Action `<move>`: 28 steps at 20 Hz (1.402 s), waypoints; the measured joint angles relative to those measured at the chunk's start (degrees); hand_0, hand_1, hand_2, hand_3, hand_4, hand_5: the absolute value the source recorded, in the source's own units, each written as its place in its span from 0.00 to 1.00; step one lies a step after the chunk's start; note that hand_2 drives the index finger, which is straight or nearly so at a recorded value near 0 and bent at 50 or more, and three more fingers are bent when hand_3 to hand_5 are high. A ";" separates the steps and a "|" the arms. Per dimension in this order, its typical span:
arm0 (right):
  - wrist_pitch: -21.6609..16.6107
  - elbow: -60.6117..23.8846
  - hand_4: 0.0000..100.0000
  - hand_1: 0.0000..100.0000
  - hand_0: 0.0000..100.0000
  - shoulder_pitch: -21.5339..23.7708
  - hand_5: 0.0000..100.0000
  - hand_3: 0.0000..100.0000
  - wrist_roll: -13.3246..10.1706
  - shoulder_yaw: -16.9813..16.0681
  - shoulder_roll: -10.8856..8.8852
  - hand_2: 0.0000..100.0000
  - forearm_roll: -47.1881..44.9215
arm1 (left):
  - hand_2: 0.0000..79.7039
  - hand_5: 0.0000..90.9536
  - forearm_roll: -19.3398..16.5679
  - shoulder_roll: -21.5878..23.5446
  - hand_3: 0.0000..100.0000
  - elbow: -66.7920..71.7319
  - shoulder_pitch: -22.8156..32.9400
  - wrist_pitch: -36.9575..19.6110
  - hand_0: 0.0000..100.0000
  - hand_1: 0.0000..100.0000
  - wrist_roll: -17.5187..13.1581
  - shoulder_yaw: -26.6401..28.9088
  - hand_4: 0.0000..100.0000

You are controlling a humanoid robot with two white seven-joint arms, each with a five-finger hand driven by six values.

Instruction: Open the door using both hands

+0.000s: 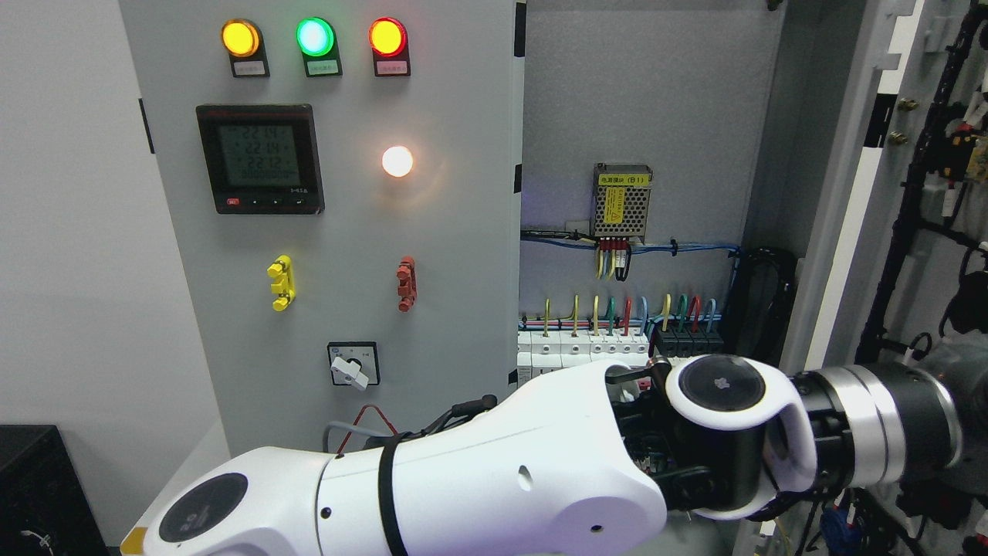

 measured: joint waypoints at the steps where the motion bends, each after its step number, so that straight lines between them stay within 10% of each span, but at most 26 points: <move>1: 0.00 0.01 0.00 0.00 0.00 0.00 0.00 0.00 0.00 0.00 0.00 0.00 0.00 | 0.00 0.00 0.08 0.24 0.00 0.03 0.43 0.62 0.00 0.00 0.07 0.26 0.00; 13: 0.00 0.00 0.00 0.00 0.00 0.00 0.00 0.00 0.00 0.00 -0.01 0.00 0.00 | 0.00 0.00 -2.93 23.37 0.00 -13.38 18.53 10.64 0.00 0.00 -8.55 3.24 0.00; 22: 0.00 0.01 0.00 0.00 0.00 0.00 0.00 0.00 0.00 0.00 0.00 0.00 0.00 | 0.00 0.00 -30.98 41.92 0.00 -15.27 65.60 13.04 0.00 0.00 -13.94 11.19 0.00; 28: 0.00 -0.01 0.00 0.00 0.00 0.00 0.00 0.00 0.00 0.00 0.01 0.00 0.00 | 0.00 0.00 -48.85 39.59 0.00 3.38 86.98 3.73 0.00 0.00 -14.25 21.72 0.00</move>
